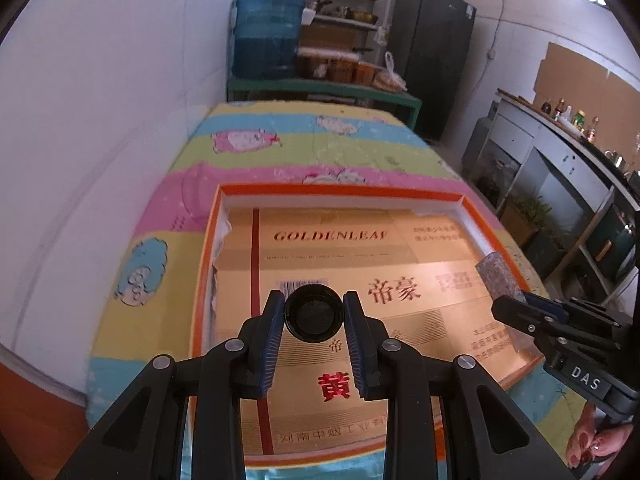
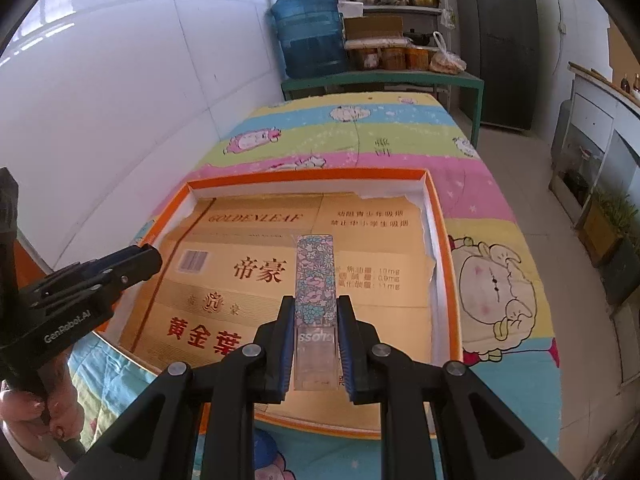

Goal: Organize rigid objects
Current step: 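Carry the gloss tube and black cap into the tray, lowering the right gripper's tube, then open the right gripper to release the tube while the left gripper lowers the black cap, then open the left gripper and move both tools back toward the remaining items, then close the right gripper on the white round QR-code container, then close the left gripper on an orange bottle cap while the right gripper holds the container, then carry the white container and orange cap over the tray, lowering the right gripper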

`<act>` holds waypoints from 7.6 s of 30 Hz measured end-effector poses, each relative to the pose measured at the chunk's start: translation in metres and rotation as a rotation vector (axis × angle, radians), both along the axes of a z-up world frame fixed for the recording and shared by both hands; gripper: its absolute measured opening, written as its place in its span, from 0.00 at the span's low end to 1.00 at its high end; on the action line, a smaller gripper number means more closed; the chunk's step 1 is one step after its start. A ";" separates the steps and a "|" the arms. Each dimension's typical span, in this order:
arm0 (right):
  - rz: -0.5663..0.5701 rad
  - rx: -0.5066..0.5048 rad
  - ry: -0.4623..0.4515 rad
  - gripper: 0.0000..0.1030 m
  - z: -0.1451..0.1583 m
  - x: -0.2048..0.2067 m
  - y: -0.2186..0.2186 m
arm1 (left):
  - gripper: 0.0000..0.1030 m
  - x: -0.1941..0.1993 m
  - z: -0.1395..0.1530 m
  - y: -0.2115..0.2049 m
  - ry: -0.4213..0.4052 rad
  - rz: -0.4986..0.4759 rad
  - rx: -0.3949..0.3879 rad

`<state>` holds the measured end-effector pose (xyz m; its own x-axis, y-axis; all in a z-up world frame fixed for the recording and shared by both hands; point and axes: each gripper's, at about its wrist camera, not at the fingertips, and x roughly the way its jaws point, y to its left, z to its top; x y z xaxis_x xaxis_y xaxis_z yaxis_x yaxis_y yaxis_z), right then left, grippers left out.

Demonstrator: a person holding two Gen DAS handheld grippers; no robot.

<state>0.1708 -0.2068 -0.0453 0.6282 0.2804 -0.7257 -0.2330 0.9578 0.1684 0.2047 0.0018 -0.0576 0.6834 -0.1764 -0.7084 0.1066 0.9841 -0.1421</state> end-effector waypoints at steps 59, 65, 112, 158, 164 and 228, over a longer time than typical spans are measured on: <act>-0.036 0.055 -0.042 0.48 0.015 -0.092 -0.008 | 0.68 -0.095 0.019 -0.008 -0.137 -0.154 -0.162; -0.033 0.075 -0.060 0.48 0.029 -0.116 -0.010 | 0.69 -0.122 0.033 -0.003 -0.152 -0.141 -0.163; 0.146 -0.082 0.058 0.48 -0.019 -0.240 0.025 | 0.68 -0.252 0.021 0.006 -0.084 -0.067 -0.010; 0.177 -0.161 0.026 0.29 -0.036 -0.246 0.032 | 0.52 -0.244 -0.037 -0.034 0.057 -0.276 0.025; 0.152 -0.124 0.037 0.29 -0.036 -0.242 0.025 | 0.30 -0.247 -0.037 -0.031 0.049 -0.282 0.024; 0.090 -0.045 -0.147 0.29 0.033 -0.058 0.026 | 0.30 -0.048 0.054 0.009 -0.136 -0.021 -0.048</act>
<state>0.1123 -0.1812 -0.0121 0.7024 0.3095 -0.6410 -0.3370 0.9378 0.0835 0.1568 0.0108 -0.0033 0.7686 -0.2231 -0.5996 0.1484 0.9738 -0.1722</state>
